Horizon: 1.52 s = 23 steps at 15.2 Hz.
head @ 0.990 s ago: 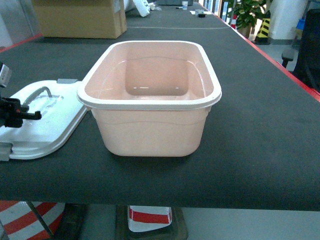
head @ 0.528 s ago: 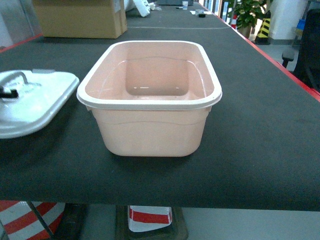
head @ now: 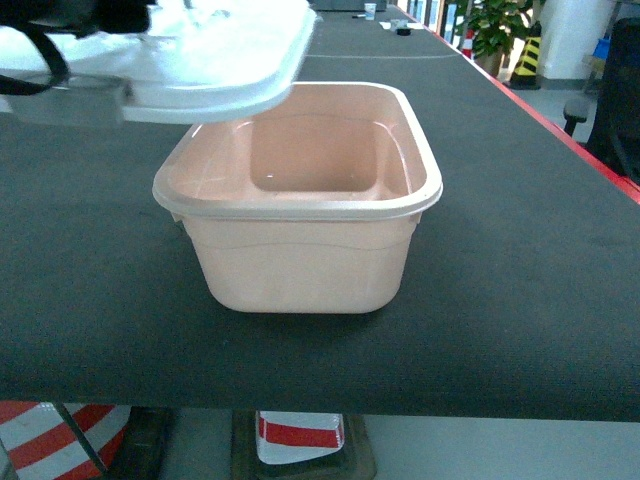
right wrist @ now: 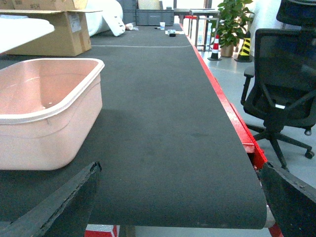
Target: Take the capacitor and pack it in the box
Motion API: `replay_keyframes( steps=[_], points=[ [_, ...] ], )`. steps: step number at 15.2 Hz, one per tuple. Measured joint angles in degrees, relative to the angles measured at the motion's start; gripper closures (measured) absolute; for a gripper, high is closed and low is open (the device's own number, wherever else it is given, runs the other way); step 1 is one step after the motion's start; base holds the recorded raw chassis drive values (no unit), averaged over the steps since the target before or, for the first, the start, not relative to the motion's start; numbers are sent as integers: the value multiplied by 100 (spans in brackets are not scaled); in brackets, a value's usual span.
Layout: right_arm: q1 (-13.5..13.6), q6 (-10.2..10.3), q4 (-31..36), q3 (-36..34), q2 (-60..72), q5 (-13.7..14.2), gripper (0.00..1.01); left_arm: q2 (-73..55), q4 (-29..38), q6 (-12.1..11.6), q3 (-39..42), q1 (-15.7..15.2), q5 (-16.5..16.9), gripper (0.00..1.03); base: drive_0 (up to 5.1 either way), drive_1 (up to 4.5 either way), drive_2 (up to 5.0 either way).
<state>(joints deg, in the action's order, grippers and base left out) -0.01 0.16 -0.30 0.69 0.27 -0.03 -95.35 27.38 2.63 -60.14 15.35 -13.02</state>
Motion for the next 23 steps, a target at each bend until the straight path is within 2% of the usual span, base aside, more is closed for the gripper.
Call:
replay_keyframes(
  steps=[4, 10, 13, 18, 23],
  points=[
    [0, -2, 0, 0, 0, 2, 3, -695, -46, 153, -509, 625, -459, 101, 0, 0, 0],
    [0, -2, 0, 0, 0, 0, 3, -1150, -96, 365, -848, 1126, -868, 101, 0, 0, 0],
    [0, -2, 0, 0, 0, 0, 3, -1274, -74, 498, -935, 1272, -1069, 101, 0, 0, 0],
    [0, 0, 0, 0, 0, 2, 3, -1346, 11, 647, -931, 1320, -1161, 101, 0, 0, 0],
    [0, -2, 0, -2, 0, 2, 3, -1394, 9, 754, -890, 1563, -1290, 101, 0, 0, 0]
  ],
)
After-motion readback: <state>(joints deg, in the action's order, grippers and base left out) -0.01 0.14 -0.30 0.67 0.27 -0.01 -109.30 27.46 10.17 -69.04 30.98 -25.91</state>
